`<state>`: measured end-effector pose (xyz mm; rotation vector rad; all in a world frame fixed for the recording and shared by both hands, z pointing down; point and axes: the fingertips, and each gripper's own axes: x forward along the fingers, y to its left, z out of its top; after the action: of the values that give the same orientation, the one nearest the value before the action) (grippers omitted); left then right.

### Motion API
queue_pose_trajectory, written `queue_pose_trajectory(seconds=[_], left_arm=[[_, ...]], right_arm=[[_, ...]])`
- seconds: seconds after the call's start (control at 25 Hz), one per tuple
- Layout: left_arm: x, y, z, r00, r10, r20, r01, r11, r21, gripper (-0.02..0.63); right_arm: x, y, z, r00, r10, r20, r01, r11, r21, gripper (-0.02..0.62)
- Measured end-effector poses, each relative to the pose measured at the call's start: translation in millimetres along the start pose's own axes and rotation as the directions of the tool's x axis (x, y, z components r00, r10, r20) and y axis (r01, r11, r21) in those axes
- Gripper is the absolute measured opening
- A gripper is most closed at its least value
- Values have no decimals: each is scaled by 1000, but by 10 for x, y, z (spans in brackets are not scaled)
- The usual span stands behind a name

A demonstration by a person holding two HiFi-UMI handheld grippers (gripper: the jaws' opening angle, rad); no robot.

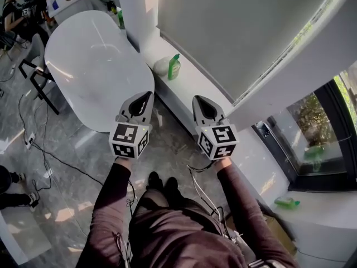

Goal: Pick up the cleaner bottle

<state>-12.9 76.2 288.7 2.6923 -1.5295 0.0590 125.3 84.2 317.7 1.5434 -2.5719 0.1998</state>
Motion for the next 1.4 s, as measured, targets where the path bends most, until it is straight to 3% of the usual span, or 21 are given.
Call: queue_pose_trajectory(seconds=[0.2, 0.56, 1.4], left_arm=[[162, -45, 41, 1000, 23, 11, -23, 1000, 4, 6], [503, 83, -42, 1000, -3, -6, 3, 1000, 6, 6], [1803, 1121, -581, 988, -107, -108, 104, 994, -41, 9]], right_arm=[[4, -228, 38, 1000, -19, 17, 19, 1000, 3, 0], [279, -380, 11, 999, -36, 7, 35, 999, 12, 0], [1835, -923, -8, 989, -126, -73, 128, 992, 17, 0]])
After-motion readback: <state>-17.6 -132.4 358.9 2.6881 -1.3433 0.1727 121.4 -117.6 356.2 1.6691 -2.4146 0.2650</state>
